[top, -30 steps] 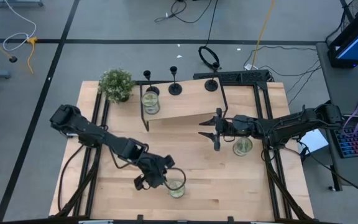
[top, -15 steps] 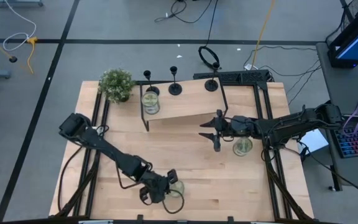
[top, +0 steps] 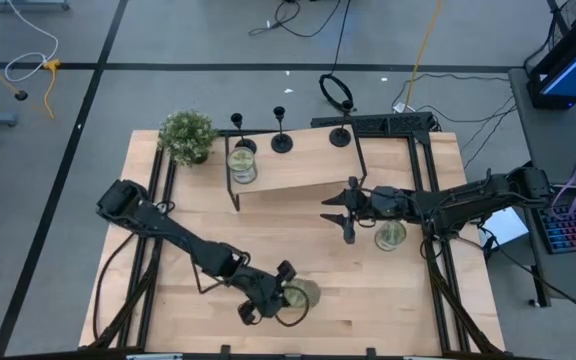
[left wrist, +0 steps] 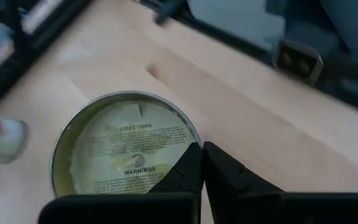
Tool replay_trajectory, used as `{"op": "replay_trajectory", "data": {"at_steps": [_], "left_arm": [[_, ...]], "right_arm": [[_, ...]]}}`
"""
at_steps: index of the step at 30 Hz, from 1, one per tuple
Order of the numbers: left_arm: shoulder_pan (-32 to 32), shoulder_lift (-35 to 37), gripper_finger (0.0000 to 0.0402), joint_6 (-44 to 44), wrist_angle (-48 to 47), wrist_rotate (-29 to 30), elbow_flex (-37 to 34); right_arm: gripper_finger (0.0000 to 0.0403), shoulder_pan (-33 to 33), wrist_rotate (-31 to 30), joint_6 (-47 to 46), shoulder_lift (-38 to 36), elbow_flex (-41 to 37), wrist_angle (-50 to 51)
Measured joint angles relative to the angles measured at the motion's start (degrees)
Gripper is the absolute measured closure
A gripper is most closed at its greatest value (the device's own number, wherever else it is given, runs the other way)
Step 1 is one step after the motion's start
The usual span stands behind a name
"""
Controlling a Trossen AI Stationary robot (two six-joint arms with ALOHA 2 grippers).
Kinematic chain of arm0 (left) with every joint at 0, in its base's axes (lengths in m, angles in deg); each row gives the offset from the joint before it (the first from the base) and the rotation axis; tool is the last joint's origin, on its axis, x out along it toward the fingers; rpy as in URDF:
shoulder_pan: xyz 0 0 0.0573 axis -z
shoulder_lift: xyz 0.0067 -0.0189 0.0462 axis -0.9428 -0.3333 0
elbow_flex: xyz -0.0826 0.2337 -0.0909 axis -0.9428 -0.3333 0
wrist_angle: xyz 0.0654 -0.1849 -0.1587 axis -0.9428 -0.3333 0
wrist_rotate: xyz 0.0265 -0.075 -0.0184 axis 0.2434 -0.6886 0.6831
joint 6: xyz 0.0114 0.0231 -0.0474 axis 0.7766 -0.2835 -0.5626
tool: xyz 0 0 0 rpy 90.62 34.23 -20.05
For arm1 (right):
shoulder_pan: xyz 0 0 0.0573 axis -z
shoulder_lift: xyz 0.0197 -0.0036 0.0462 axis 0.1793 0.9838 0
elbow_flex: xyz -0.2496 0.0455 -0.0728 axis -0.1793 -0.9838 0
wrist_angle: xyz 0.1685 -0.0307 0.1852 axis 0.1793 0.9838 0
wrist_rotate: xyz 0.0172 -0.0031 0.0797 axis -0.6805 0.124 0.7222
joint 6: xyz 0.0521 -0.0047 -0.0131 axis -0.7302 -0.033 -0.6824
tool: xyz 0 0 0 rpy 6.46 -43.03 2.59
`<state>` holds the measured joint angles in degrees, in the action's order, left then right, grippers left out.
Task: Pick & Place candle stick holders
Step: Put the bottom silver scented candle on the shelf aligned with the silver scented candle
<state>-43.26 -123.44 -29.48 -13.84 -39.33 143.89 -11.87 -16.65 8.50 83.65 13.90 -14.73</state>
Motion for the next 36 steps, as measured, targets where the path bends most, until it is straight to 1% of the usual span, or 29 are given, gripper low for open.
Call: {"op": "replay_trajectory", "data": {"at_steps": [3,6,8,10,14,16,19,24,28,32,36], "left_arm": [[-1.1,0.3,0.0393,-3.3,-1.6,0.1,3.3],[-2.5,0.1,0.0396,-9.6,-6.7,0.4,8.3],[-3.5,0.3,0.0392,-14.3,-11.1,0.4,11.8],[-4.5,0.3,0.0391,-17.2,-16.0,1.9,14.6],[-7.7,0.1,0.0396,-17.6,-25.6,5.1,21.1],[-10.4,0.2,0.0393,-18.8,-27.8,7.1,24.5],[-15.5,0.4,0.0387,-22.1,-30.3,9.3,28.1],[-24.8,0.3,0.0396,-26.8,-30.6,9.0,29.8],[-31.3,0.2,0.0389,-31.4,-34.4,8.5,29.8],[-35.5,0.2,0.0397,-33.3,-36.7,7.4,29.8],[-38.0,0.2,0.0388,-34.1,-37.0,6.9,29.8]], "right_arm": [[0.0232,0.0,0.0,0.0,0.0,0.0,0.1],[0.0232,-0.1,0.6,0.7,-0.4,0.0,2.0],[0.0232,-0.1,1.5,1.7,-2.3,0.0,6.7],[0.0232,-0.1,1.5,2.2,-5.3,0.0,13.2],[0.0232,-0.1,1.4,-0.5,-12.1,0.0,26.0],[0.0232,-0.1,1.4,-1.4,-14.5,0.0,29.5],[0.0232,-0.1,1.4,-1.4,-16.8,0.0,31.7],[0.0232,-0.1,1.4,-0.7,-17.8,0.0,31.7],[0.0232,-0.1,1.3,1.0,-17.8,-0.9,31.2],[0.0232,-0.1,1.3,1.2,-17.8,-3.2,29.5],[0.0232,-0.1,1.3,0.0,-17.7,-4.7,29.6]]}}
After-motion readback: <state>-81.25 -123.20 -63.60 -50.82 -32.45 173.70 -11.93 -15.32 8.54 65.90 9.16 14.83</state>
